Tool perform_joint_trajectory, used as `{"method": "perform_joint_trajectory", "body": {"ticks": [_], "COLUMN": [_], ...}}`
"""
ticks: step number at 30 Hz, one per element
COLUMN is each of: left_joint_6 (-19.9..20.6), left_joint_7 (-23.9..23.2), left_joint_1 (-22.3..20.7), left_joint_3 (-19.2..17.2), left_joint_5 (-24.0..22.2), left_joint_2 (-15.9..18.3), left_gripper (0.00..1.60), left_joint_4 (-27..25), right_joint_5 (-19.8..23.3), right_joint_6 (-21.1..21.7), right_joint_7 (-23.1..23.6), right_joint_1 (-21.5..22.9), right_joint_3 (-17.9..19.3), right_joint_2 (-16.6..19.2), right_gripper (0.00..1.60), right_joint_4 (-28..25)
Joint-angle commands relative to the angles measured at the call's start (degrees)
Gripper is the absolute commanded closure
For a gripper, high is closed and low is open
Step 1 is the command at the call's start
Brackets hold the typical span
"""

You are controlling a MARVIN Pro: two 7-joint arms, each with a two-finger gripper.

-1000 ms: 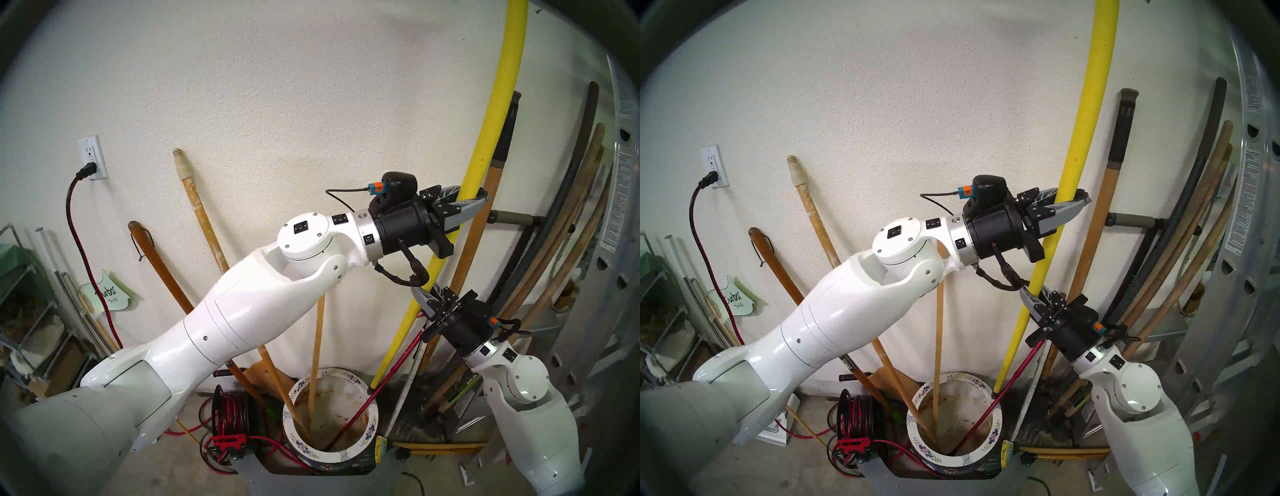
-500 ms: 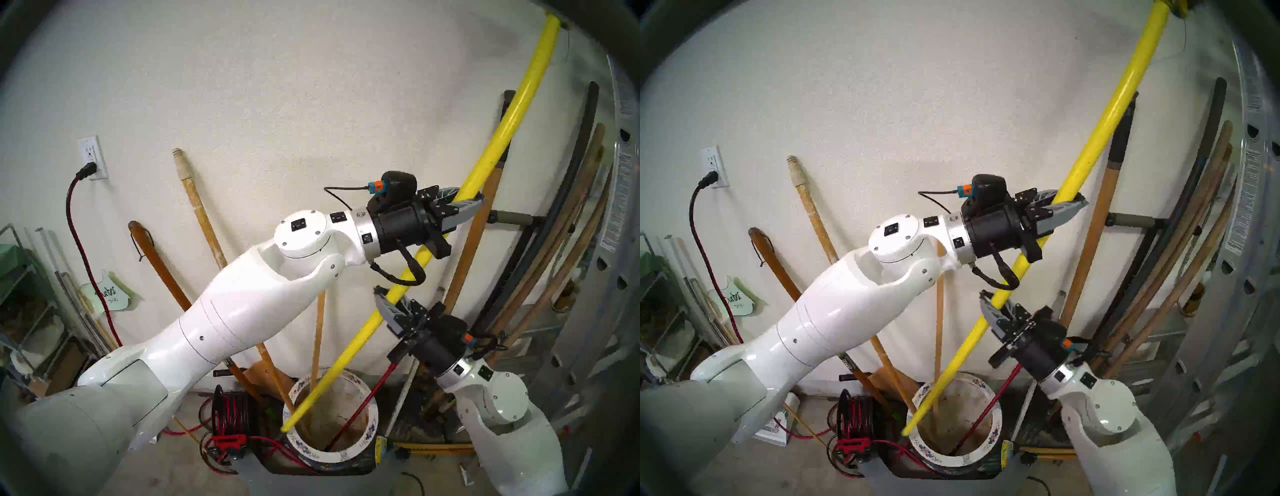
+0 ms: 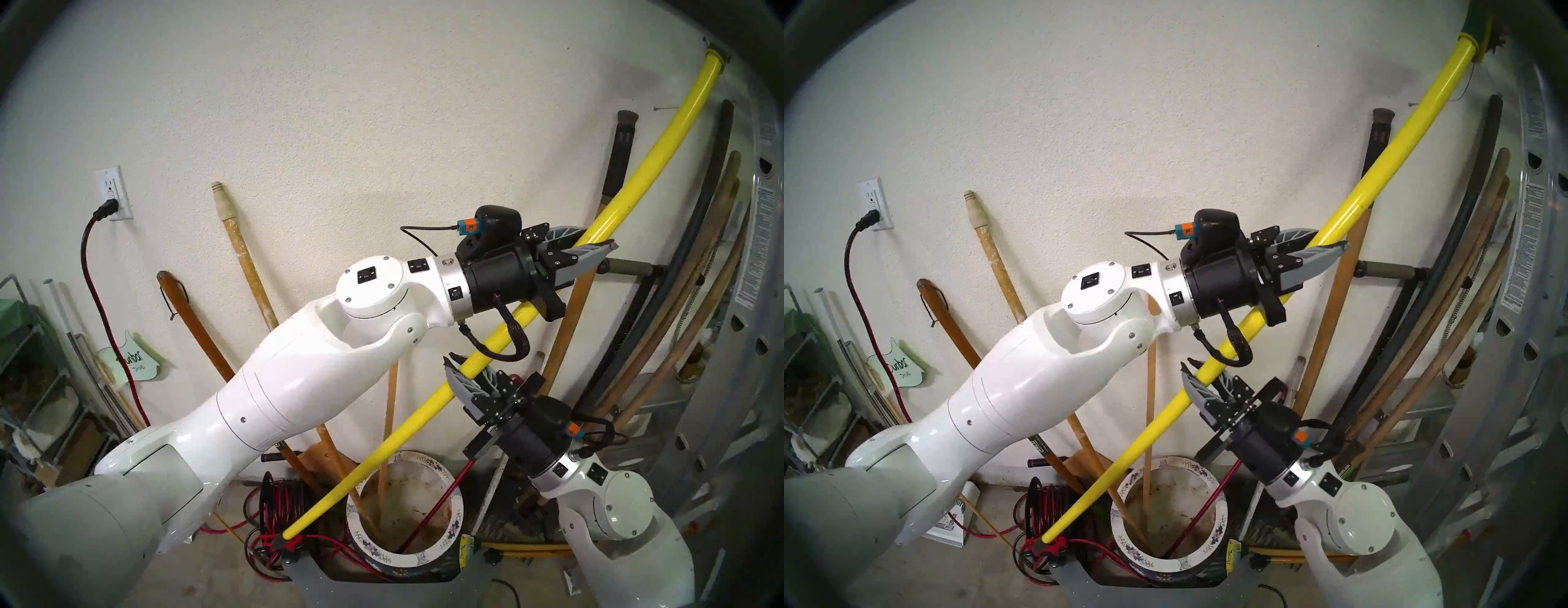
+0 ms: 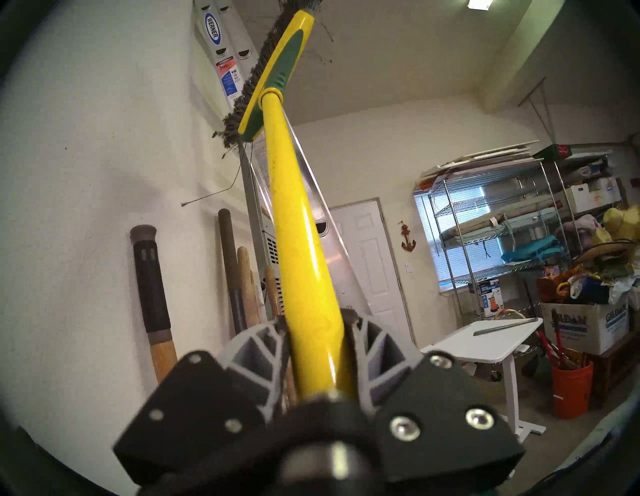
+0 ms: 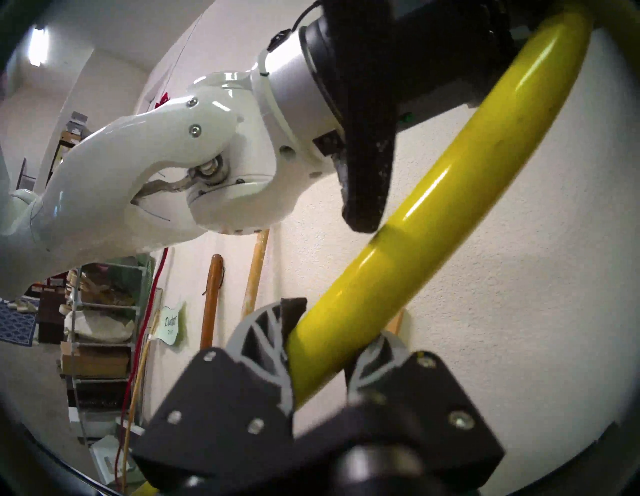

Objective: Take wooden sticks or brooms out of the pot

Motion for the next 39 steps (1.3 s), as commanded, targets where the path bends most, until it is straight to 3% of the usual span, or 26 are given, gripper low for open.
{"method": "perform_joint_trajectory", "body": {"ticks": [1,12,20,28,39], "left_joint_6": [-0.25,-0.93,-2.24,-4.96,-7.26], "left_joint_7": [1.83,3.18,3.55,2.24,-1.76], "left_joint_1": [-0.70,-1.50,-1.21,0.29,3.70], "left_joint_3": [-1.72,-3.05,-3.55,-3.27,-2.13], "left_joint_5": [0.11,-0.39,-0.92,-1.85,-2.31], "left_joint_2": [-0.21,-1.24,-1.84,-2.22,-1.27], "left_gripper": [1.60,1.60,1.60,1.60,1.60], "left_joint_4": [0.89,1.71,2.53,4.19,5.84], "right_joint_5": [-1.51,0.81,2.50,1.78,-4.68], "right_joint_6": [1.11,6.51,5.75,2.17,-5.49], "right_joint_7": [-0.60,1.07,3.11,2.88,-1.29], "right_joint_1": [-4.03,-10.55,-13.42,-13.85,-9.33], "right_joint_3": [3.55,14.19,18.81,19.34,14.35], "right_joint_2": [1.81,5.01,4.76,3.63,0.57], "right_gripper": [1.60,1.60,1.60,1.60,1.60], "right_joint_4": [-5.73,-10.34,-9.34,-5.68,6.42]}}
